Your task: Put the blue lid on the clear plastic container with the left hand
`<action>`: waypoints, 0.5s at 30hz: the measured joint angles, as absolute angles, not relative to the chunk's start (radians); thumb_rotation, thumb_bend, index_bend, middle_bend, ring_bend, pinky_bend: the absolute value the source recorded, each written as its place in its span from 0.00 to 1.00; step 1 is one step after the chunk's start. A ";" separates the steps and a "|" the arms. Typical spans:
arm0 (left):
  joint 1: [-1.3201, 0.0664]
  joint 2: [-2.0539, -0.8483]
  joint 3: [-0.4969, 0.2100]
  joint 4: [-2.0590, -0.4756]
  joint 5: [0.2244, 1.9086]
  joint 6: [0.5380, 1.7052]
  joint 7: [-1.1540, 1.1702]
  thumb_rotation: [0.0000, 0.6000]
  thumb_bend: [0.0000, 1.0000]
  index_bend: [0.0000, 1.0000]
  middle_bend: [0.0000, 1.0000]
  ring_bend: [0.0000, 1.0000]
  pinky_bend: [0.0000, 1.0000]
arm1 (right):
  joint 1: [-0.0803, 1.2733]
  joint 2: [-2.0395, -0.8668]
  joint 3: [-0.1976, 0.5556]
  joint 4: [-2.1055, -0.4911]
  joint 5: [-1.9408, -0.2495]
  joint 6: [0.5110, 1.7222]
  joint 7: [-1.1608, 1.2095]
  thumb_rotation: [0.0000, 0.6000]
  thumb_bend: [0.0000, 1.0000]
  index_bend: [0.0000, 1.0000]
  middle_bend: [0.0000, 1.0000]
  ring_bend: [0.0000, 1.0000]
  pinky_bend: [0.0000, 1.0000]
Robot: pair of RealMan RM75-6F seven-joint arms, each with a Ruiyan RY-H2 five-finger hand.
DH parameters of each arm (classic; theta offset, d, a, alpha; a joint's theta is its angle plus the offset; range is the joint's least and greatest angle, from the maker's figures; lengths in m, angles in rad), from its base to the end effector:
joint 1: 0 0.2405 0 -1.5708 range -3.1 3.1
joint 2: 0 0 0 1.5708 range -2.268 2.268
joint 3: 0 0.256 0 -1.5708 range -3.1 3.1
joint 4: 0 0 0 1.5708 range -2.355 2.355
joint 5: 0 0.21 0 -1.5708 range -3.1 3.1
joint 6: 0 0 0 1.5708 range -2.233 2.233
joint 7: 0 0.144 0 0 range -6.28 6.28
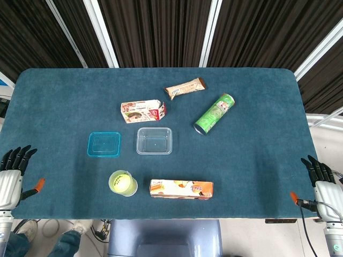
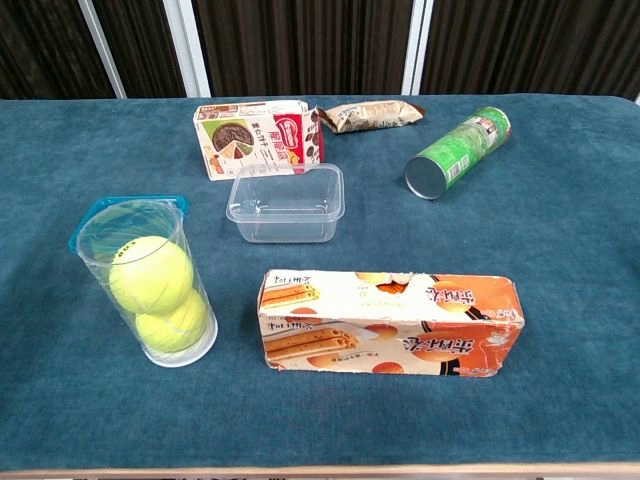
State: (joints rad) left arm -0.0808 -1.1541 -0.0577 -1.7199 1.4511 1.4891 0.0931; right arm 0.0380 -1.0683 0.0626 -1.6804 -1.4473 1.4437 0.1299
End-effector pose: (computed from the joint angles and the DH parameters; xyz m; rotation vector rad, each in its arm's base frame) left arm -0.2923 0.1792 0.1426 -1.3321 -0.9621 -0.9228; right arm -0.3174 -0.1680 0.1678 1.2709 -1.0836 0.9442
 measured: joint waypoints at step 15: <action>-0.077 -1.146 -0.059 -1.723 1.451 1.495 0.071 1.00 0.27 0.13 0.05 0.00 0.00 | 0.038 -1.067 0.062 -1.682 -1.447 1.443 0.129 1.00 0.29 0.10 0.00 0.00 0.00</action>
